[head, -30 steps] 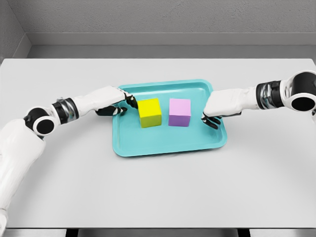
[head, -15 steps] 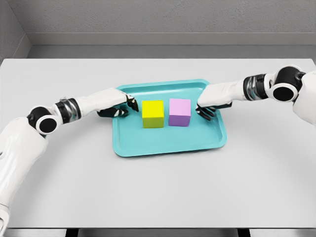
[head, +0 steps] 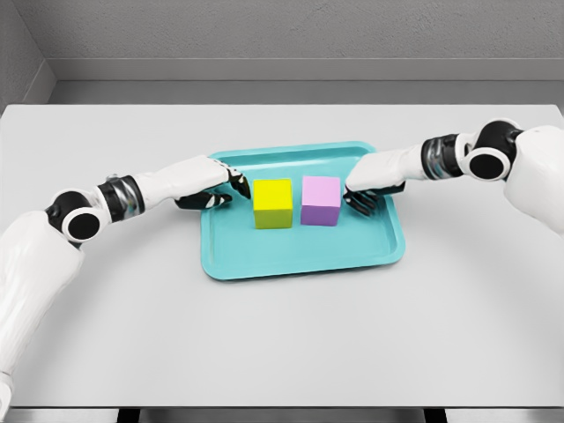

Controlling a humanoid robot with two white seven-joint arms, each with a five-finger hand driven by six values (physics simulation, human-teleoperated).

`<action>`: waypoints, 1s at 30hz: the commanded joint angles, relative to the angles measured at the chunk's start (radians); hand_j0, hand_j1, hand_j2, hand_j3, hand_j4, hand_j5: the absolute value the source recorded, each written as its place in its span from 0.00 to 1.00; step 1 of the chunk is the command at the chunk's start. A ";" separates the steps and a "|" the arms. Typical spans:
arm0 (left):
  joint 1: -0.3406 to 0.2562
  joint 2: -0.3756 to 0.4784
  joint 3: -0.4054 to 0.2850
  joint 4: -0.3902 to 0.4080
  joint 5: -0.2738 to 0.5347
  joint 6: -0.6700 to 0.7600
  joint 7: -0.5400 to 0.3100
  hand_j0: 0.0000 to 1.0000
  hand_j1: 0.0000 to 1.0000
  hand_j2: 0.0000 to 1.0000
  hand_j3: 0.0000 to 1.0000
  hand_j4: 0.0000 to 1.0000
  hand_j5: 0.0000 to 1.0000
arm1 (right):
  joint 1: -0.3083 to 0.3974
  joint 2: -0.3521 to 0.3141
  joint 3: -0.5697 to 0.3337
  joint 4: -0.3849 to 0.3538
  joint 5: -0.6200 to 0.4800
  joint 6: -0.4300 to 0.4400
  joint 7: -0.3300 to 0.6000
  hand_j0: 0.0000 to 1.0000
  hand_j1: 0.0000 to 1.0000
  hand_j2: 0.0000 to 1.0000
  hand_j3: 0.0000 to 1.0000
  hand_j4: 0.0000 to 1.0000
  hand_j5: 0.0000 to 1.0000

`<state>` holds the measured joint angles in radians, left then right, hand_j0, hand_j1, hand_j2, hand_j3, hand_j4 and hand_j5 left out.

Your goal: Push two cubes

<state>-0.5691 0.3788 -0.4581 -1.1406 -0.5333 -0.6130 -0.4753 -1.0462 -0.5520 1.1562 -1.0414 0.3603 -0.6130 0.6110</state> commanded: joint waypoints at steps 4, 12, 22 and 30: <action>-0.002 -0.005 -0.017 -0.001 0.007 0.002 -0.002 0.54 0.54 0.54 0.54 0.54 0.54 | 0.000 0.012 -0.001 0.004 -0.001 0.002 0.000 0.15 0.15 0.15 0.15 0.15 0.15; -0.003 -0.018 -0.019 -0.002 0.009 0.002 -0.006 0.54 0.54 0.54 0.54 0.54 0.54 | -0.005 0.023 -0.001 0.004 -0.001 0.002 0.000 0.15 0.15 0.15 0.15 0.15 0.15; -0.008 -0.028 -0.017 -0.002 0.009 0.002 -0.013 0.52 0.52 0.52 0.52 0.52 0.52 | -0.012 0.027 -0.001 0.004 0.000 0.002 0.000 0.15 0.15 0.15 0.15 0.15 0.15; -0.003 -0.014 -0.013 0.001 0.009 0.002 -0.011 0.34 0.34 0.34 0.34 0.34 0.34 | -0.011 0.017 0.000 0.008 0.000 0.002 0.000 0.15 0.15 0.15 0.15 0.15 0.15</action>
<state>-0.5722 0.3621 -0.4731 -1.1405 -0.5305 -0.6124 -0.4864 -1.0569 -0.5325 1.1577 -1.0346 0.3655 -0.6134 0.6112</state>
